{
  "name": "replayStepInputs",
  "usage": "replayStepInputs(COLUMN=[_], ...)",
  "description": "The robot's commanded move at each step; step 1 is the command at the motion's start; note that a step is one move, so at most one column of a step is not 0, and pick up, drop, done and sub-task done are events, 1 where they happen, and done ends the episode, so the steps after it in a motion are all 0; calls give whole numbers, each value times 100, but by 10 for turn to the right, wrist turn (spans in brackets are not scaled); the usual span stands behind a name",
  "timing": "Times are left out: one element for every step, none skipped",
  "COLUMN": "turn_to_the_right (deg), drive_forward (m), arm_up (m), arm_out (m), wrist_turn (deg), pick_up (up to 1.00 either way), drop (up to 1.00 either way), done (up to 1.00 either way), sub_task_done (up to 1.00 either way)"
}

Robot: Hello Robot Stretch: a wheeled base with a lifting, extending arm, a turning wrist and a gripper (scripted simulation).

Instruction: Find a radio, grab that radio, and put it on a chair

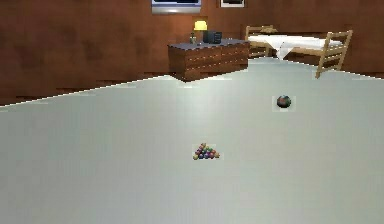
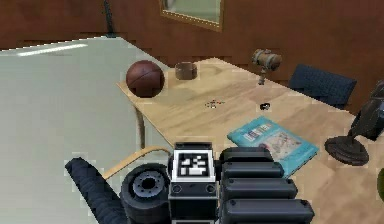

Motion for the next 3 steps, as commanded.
replayStepInputs(turn_to_the_right=[180, 0, 60], drive_forward=[0, 5, 0], arm_up=[0, 0, 0], arm_out=[0, 0, 0], wrist_turn=[0, 0, 0], pick_up=[0, 0, 0], drop=[0, 0, 0], done=[0, 0, 0], sub_task_done=[0, 0, 0])
